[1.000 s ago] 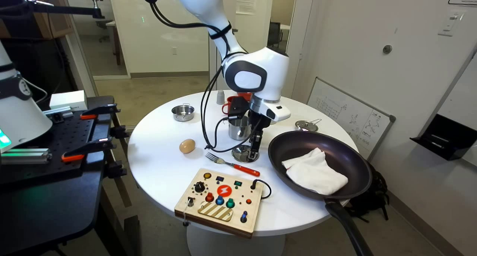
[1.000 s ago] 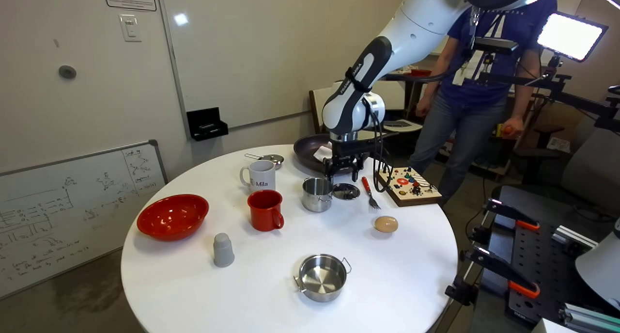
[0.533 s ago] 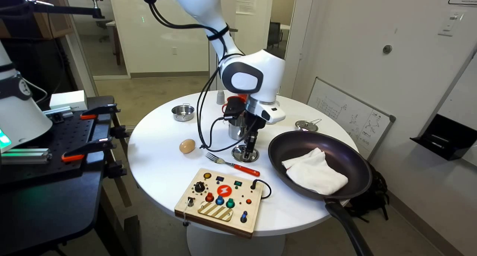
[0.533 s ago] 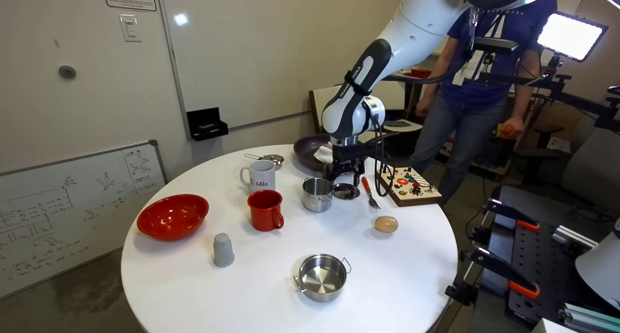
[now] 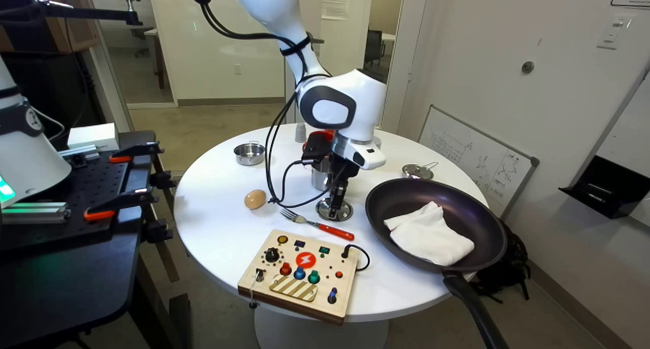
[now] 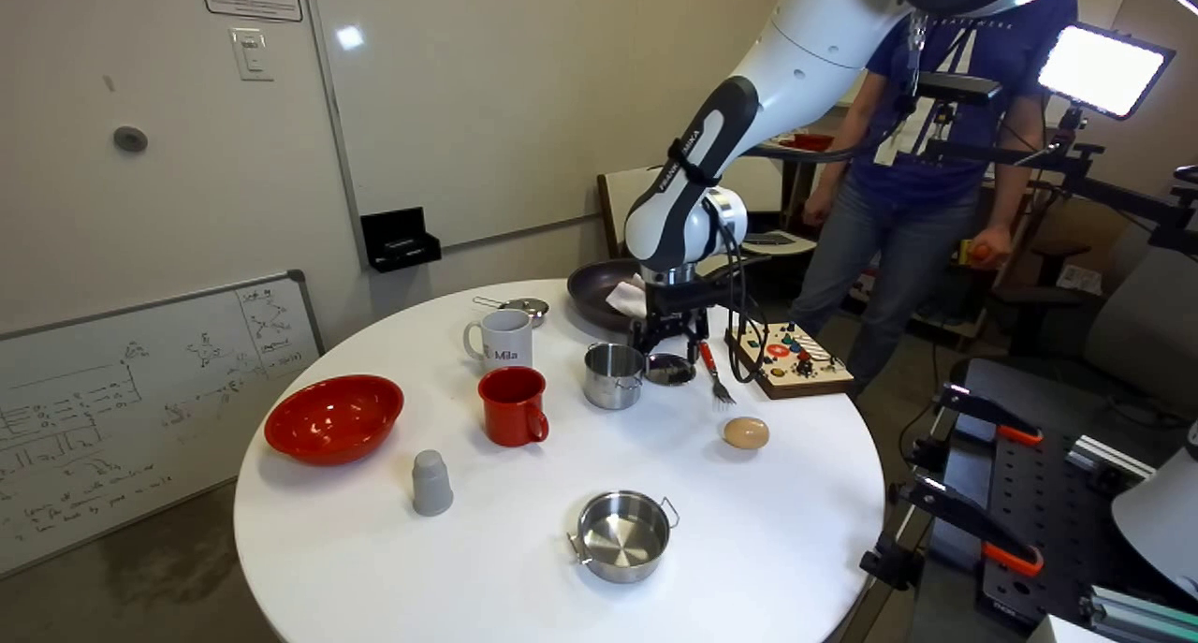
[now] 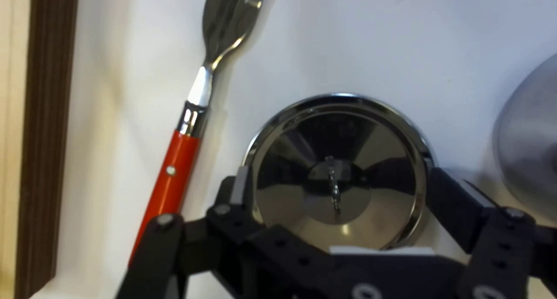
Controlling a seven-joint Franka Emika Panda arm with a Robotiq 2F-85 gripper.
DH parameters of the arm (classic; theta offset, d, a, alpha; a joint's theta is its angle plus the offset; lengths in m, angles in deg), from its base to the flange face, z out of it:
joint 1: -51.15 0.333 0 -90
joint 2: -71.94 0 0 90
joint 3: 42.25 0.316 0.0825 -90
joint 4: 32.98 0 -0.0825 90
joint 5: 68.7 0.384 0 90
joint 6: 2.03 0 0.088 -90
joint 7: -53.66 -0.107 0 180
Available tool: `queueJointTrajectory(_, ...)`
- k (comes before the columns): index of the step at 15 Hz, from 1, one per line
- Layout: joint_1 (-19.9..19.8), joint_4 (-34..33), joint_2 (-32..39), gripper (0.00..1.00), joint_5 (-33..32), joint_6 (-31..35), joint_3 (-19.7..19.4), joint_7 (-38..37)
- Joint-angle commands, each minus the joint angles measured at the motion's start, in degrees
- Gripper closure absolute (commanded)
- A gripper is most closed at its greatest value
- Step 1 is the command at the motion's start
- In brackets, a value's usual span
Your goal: Put the silver lid on the silver pot in the middle
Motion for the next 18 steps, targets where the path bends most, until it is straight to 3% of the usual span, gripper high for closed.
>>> queueJointTrajectory(1, 0.52, 2.67, -2.24, 0.00, -0.50, 0.03, -0.30, -1.17)
queueJointTrajectory(6, 0.62, 3.35, -2.49, 0.00, -0.51, 0.38, -0.34, -1.21)
queueJointTrajectory(9, 0.73, 4.14, -3.00, 0.13, -0.55, 0.68, -0.40, -1.27)
queueJointTrajectory(10, 0.81, 4.38, -3.21, 0.11, -0.55, 0.77, -0.44, -1.39)
queueJointTrajectory(12, 0.92, 4.80, -3.48, 0.20, -0.60, 1.04, -0.51, -1.44)
queueJointTrajectory(13, 1.06, 5.04, -3.54, 0.14, -0.71, 1.45, -0.61, -1.46)
queueJointTrajectory(15, 1.19, 5.04, -3.50, 0.19, -0.75, 1.69, -0.71, -1.56)
queueJointTrajectory(16, 1.31, 4.95, -3.44, 0.12, -0.83, 1.80, -0.80, -1.59)
queueJointTrajectory(17, 1.44, 4.79, -3.31, 0.20, -0.90, 1.95, -0.97, -1.72)
queueJointTrajectory(18, 1.52, 4.66, -3.30, 0.21, -0.94, 1.93, -1.08, -1.78)
